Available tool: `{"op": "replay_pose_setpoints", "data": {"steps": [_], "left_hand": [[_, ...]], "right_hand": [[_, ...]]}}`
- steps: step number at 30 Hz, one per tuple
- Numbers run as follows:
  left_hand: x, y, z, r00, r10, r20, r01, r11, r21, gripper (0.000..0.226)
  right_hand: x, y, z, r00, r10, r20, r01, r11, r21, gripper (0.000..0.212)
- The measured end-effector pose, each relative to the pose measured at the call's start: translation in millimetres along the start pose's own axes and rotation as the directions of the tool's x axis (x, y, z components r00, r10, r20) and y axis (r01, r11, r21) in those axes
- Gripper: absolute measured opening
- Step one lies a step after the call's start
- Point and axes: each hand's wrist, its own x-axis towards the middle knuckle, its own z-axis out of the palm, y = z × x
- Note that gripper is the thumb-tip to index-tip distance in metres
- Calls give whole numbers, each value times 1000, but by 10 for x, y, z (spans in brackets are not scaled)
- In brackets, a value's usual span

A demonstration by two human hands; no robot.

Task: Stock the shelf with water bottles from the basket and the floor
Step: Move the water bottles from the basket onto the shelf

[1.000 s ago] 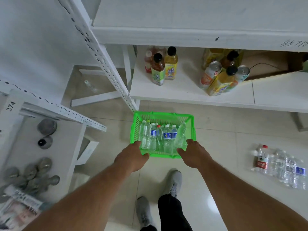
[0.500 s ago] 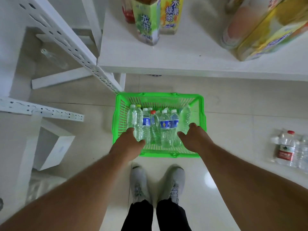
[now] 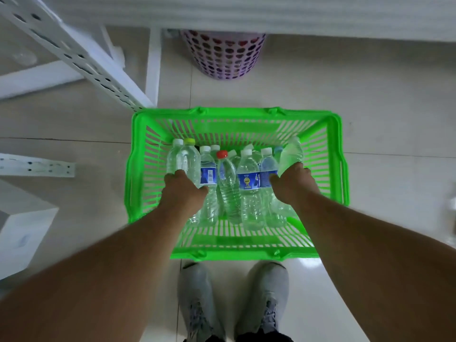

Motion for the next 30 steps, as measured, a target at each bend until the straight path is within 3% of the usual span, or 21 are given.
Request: {"op": "replay_pose_setpoints", "data": {"steps": [5, 8, 12, 16, 19, 24, 28, 30], "left_hand": [[222, -158, 184, 984, -177, -16, 177, 984, 1, 86], [276, -216, 220, 979, -203, -7, 203, 979, 19, 86], [271, -279, 179, 979, -202, -8, 201, 977, -69, 57], [-21, -323, 53, 989, -147, 6, 145, 967, -209, 37], [-440, -257, -161, 996, -84, -35, 70, 952, -299, 24], [-1253, -37, -816, 997, 21, -73, -46, 927, -372, 19], [-2032, 275, -1593, 982, 128, -136, -171, 911, -374, 39], [-2415, 398, -1992, 972, 195, -130, -231, 887, -399, 32]], "right_hand": [[241, 45, 156, 986, 97, -138, -84, 991, 100, 77], [349, 81, 158, 980, 125, -153, -106, 986, 127, 73], [385, 123, 120, 985, 133, -110, -107, 971, 213, 45], [118, 88, -41, 988, 135, -80, -96, 922, 375, 46], [-232, 14, -298, 999, 38, -22, -23, 884, 468, 54], [-1062, -214, -1078, 987, -154, 40, 96, 778, 620, 50], [-1889, -445, -1967, 945, -318, 83, 179, 711, 680, 44], [-2354, -575, -2427, 910, -406, 78, 209, 613, 762, 55]]}}
